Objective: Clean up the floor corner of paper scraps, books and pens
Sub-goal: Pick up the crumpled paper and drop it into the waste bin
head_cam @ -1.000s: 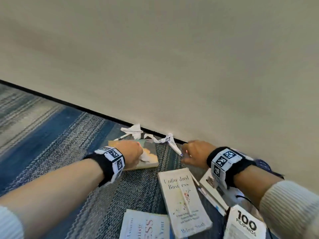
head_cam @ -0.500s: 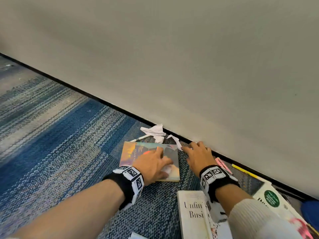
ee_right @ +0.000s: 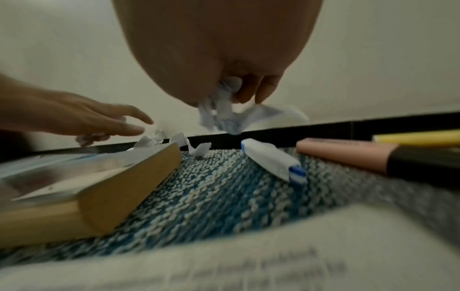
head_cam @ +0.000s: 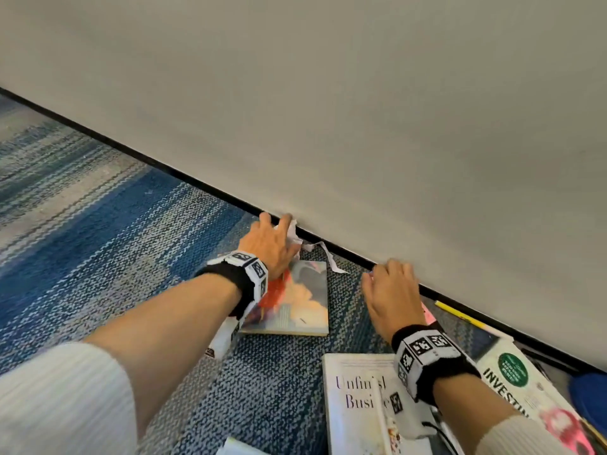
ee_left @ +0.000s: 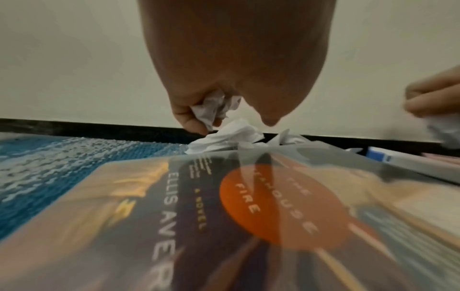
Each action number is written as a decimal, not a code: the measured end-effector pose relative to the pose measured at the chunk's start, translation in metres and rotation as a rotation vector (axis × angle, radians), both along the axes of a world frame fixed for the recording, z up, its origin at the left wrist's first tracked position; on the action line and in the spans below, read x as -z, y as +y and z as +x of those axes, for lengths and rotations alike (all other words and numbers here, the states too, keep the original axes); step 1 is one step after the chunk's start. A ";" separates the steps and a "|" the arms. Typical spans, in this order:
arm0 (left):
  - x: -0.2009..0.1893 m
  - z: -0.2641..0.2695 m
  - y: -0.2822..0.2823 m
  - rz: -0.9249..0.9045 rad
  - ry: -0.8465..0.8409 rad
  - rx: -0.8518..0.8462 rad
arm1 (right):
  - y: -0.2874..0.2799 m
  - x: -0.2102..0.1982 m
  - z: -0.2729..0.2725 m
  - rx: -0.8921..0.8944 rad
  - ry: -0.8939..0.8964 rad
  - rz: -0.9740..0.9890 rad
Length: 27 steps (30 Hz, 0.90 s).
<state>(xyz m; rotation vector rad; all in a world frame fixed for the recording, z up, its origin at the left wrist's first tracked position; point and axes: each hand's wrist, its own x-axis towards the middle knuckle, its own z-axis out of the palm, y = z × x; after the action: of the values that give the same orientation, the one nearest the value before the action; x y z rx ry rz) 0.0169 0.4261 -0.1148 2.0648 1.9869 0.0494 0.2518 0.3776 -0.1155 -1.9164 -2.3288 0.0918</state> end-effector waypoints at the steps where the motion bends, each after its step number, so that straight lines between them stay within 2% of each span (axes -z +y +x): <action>1: 0.003 -0.001 0.006 -0.059 0.033 -0.017 | 0.003 -0.002 -0.002 -0.014 0.035 -0.016; 4: 0.017 0.002 0.012 -0.185 0.020 -0.024 | 0.013 -0.004 -0.016 0.000 0.205 -0.196; 6: 0.018 0.010 0.010 -0.173 0.031 0.018 | 0.020 0.000 -0.025 0.033 0.277 -0.262; 9: 0.023 0.016 0.007 -0.139 0.005 -0.024 | 0.026 0.010 -0.033 0.019 0.177 -0.328; 12: 0.023 0.019 0.006 -0.156 0.012 0.022 | 0.025 0.018 -0.039 0.042 0.080 -0.326; 16: 0.022 0.020 -0.003 -0.120 0.128 0.088 | 0.016 0.023 -0.042 -0.002 -0.018 -0.249; 23: 0.006 0.022 -0.010 0.101 -0.226 -0.080 | -0.014 0.003 0.001 0.029 0.054 -0.217; 25: -0.005 0.029 -0.009 0.109 -0.264 -0.040 | -0.024 -0.011 0.017 0.089 0.145 -0.277; 27: -0.017 0.043 -0.013 0.031 -0.215 0.087 | -0.037 -0.025 0.032 0.187 0.256 -0.390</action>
<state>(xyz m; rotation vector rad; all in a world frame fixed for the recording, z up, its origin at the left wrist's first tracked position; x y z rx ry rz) 0.0596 0.4135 -0.0978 2.0653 1.7784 0.2746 0.2833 0.3403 -0.0905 -2.1261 -2.0668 0.7747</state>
